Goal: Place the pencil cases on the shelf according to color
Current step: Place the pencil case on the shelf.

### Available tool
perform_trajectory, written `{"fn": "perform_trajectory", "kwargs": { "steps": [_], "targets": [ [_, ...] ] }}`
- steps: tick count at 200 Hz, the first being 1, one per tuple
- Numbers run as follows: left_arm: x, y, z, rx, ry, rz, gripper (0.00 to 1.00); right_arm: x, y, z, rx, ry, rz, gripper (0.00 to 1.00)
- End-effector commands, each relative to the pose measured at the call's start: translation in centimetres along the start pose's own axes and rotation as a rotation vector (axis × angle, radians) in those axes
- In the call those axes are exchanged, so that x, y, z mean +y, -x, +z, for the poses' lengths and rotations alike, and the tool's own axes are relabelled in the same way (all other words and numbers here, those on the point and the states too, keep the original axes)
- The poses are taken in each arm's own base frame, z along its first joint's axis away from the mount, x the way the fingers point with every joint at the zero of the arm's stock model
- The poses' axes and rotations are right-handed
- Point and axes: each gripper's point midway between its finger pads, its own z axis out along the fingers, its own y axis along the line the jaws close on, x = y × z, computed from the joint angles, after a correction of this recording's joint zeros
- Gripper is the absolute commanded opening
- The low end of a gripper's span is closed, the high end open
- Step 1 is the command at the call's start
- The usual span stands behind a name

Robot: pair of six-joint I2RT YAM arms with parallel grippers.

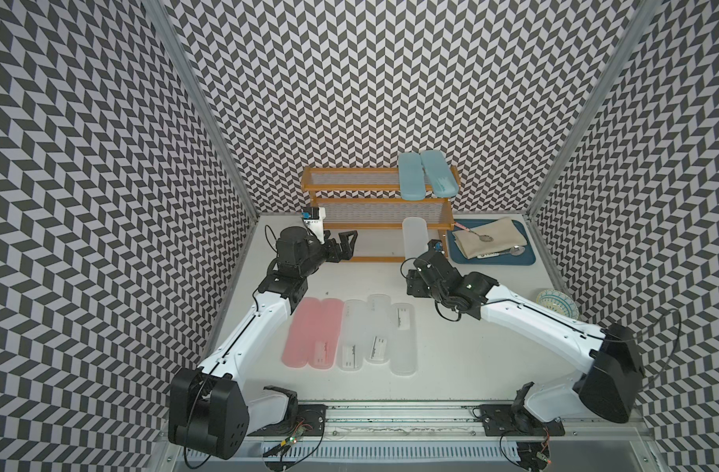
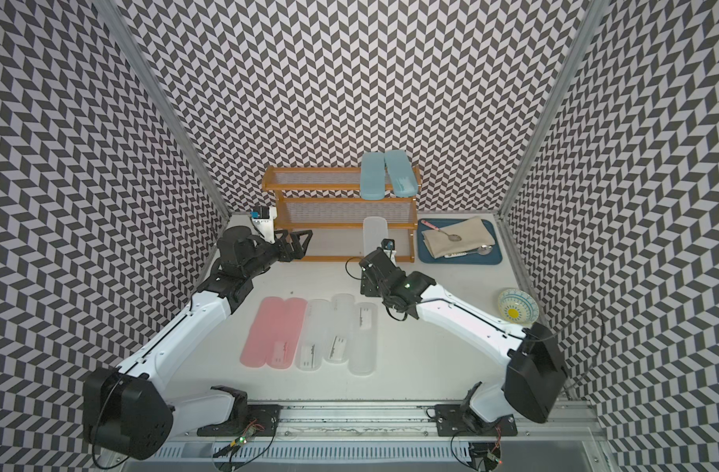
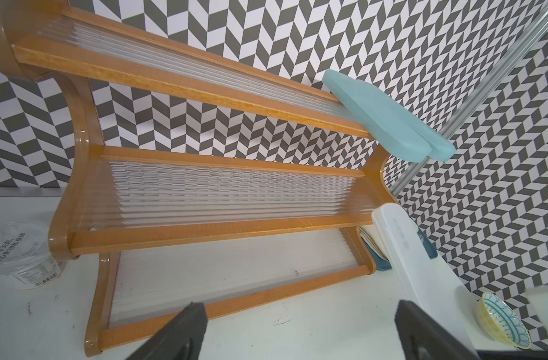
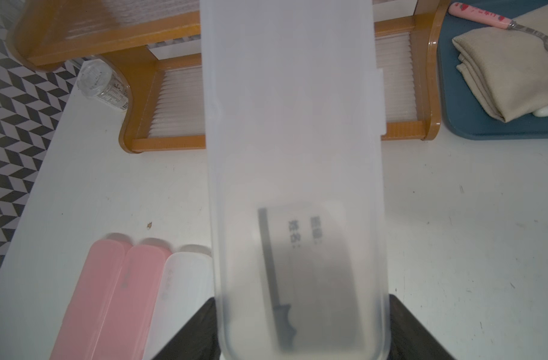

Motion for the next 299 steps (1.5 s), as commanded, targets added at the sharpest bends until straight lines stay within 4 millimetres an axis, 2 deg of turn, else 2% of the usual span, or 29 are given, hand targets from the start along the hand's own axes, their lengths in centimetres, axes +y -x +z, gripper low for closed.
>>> {"fn": "perform_trajectory", "kwargs": {
  "steps": [1, 42, 112, 138, 205, 254, 299],
  "targets": [
    [-0.6, 0.6, 0.1, -0.019, -0.030, -0.002, 1.00, 0.9, 4.7, 0.6, -0.094, 0.051, -0.004, 0.68],
    [-0.8, 0.5, 0.1, -0.012, -0.043, -0.014, 1.00, -0.2, 7.7, 3.7, -0.096, 0.017, 0.021, 0.68],
    [-1.3, 0.5, -0.2, -0.015, -0.071, -0.024, 1.00, -1.6, 9.7, 7.7, -0.091, -0.035, 0.045, 0.68],
    [-1.5, 0.4, -0.2, -0.011, -0.083, -0.032, 1.00, -1.8, 10.3, 8.3, -0.099, -0.038, 0.055, 0.69],
    [-1.9, 0.1, 0.0, 0.003, -0.110, -0.043, 1.00, -2.6, 10.6, 9.6, -0.081, -0.062, 0.063, 0.72],
    [-2.2, 0.1, 0.1, 0.012, -0.130, -0.049, 1.00, -2.7, 11.3, 10.2, -0.085, -0.081, 0.057, 0.80],
    [-2.3, 0.1, 0.0, 0.009, -0.131, -0.048, 1.00, -2.8, 12.1, 9.5, -0.095, -0.084, 0.069, 0.88]
  ]
}}
